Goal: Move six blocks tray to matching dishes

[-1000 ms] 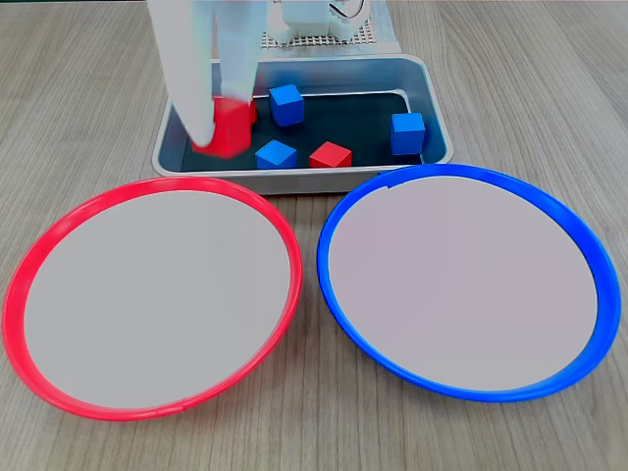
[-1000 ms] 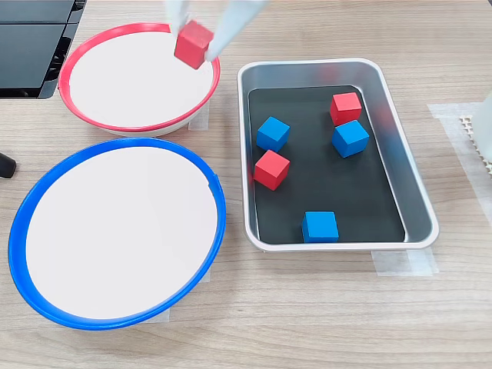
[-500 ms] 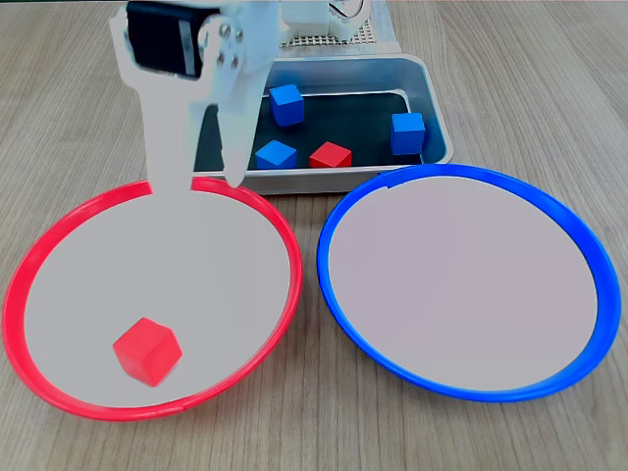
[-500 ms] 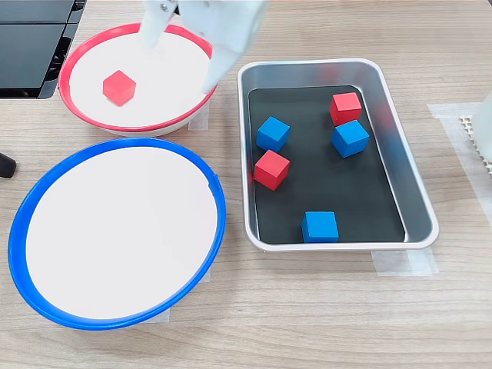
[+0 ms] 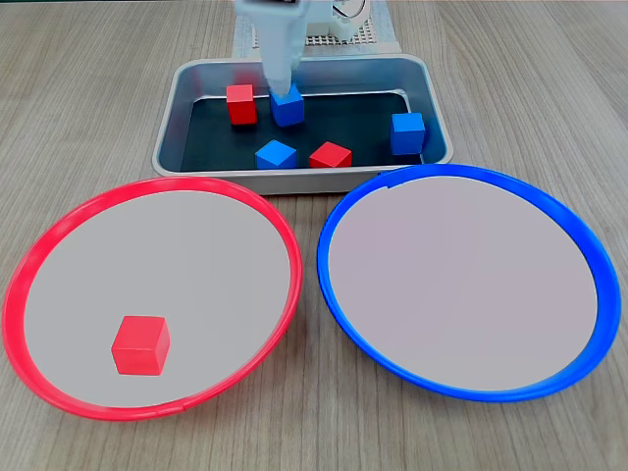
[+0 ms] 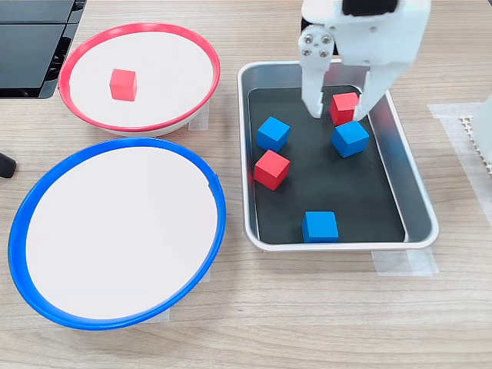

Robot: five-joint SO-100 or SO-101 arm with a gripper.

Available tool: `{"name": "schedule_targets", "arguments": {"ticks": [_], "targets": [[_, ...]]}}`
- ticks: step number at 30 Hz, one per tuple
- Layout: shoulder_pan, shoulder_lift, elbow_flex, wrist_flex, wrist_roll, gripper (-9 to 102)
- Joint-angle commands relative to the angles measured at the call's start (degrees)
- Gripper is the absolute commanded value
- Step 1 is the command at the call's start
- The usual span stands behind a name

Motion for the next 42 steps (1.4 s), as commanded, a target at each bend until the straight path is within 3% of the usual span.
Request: {"name": "schedule_targets", "arguments": {"ticks": [1,8,13,27,32,36,42], "targets": [[1.14,-1.67,-2.29,-1.41,7.91,20],[4.13,-6.33,-11.95,-0.18,11.51,22],[5.36,-10.63,-12.30,-4.57,10.11,22],[0.00,-20.83,-14.68,-8.61,9.67,18],[-0.97,-23.03,-17.93,-7.38,8.00,2],[-1.05,-19.60,-16.61,-2.46,3.69,0],[-5.27,-6.77,-17.67,12.39,-7.65,0]]}}
